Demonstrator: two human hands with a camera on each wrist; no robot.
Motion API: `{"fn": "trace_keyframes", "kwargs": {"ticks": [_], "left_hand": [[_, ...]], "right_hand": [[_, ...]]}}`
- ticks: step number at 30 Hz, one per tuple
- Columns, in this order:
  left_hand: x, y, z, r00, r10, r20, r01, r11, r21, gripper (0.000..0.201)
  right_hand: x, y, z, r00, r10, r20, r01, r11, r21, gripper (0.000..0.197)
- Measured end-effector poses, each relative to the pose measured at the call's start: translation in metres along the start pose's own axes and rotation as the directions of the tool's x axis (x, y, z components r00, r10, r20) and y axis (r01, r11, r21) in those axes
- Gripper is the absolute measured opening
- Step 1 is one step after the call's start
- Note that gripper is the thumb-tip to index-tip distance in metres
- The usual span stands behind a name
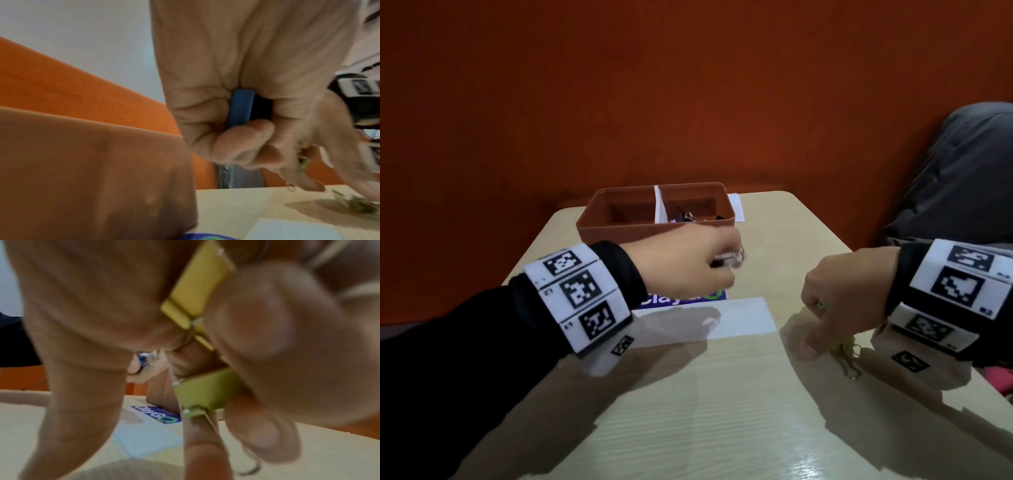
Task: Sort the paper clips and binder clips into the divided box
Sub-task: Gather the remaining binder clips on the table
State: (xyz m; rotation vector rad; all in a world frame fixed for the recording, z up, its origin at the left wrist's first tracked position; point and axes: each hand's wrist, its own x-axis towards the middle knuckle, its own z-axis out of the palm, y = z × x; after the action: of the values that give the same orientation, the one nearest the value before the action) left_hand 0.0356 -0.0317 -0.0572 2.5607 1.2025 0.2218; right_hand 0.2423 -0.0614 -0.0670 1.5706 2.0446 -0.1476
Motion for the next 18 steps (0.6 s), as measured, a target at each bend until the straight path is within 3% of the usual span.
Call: {"fn": "trace_keyframes", "kwargs": {"ticks": [3, 5, 9, 14, 18], "left_hand": [[0.009, -0.014, -0.012, 0.969, -0.078, -0.234, 0.072, 0.997, -0.033, 0.015], [0.014, -0.023, -0.022, 0.937, -0.153, -0.314, 0.143, 0.988, -0.055, 0.018], [0.021, -0.041, -0.032, 0.885, -0.273, -0.378, 0.262, 0.962, -0.081, 0.029], [0.026, -0.05, -0.034, 0.85, -0.323, -0.415, 0.313, 0.945, -0.094, 0.051], [0.028, -0.052, -0.033, 0.837, -0.335, -0.432, 0.32, 0.941, -0.108, 0.064]], "right_hand": [[0.002, -0.003, 0.007, 1.0, -0.02, 0.019, 0.02, 1.0, 0.011, 0.053], [0.004, -0.006, 0.009, 0.999, -0.046, 0.012, 0.045, 0.999, 0.027, 0.049], [0.005, -0.009, 0.009, 0.995, -0.095, -0.009, 0.095, 0.995, 0.028, 0.042], [0.01, -0.007, 0.011, 0.995, -0.097, -0.006, 0.097, 0.994, 0.051, 0.044], [0.011, -0.006, 0.012, 0.994, -0.106, -0.001, 0.105, 0.991, 0.087, 0.032]]}}
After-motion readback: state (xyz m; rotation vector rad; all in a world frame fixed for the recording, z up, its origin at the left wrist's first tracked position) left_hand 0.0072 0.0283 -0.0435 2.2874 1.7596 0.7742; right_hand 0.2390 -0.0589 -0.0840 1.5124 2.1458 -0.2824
